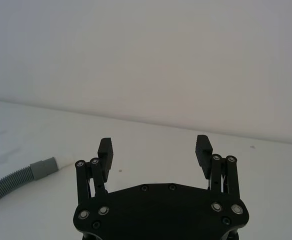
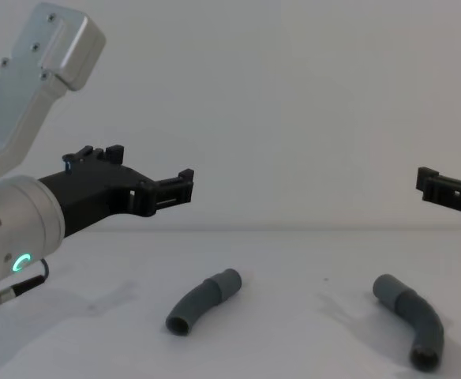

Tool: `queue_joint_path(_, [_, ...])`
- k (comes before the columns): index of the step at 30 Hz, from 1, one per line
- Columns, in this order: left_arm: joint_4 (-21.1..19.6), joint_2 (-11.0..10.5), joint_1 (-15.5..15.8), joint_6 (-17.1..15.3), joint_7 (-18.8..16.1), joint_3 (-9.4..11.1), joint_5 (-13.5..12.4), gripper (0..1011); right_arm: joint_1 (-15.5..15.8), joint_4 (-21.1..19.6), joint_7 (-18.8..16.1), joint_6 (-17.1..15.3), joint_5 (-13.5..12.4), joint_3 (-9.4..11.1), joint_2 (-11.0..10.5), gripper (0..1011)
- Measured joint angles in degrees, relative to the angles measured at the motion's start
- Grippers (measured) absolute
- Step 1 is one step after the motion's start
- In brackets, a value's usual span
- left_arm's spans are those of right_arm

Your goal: Use both hands to pick up one end of the pipe from the table, align the ends, and insert them.

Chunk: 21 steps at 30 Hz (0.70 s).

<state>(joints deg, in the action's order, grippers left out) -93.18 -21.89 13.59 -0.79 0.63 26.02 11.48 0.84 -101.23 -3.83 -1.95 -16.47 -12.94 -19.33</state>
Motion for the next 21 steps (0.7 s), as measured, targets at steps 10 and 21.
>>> queue_joint_path(10, [0.0, 0.0, 0.0, 0.0, 0.0, 0.0, 0.0, 1001, 0.0, 0.0, 0.0, 0.0, 0.0, 0.0, 0.0, 1001])
queue_joint_path(21, [-0.63, -0.55, 0.26, -2.86, 2.15, -0.2, 1.28, 1001, 0.0, 0.0, 0.0, 0.0, 0.0, 0.0, 0.0, 1001])
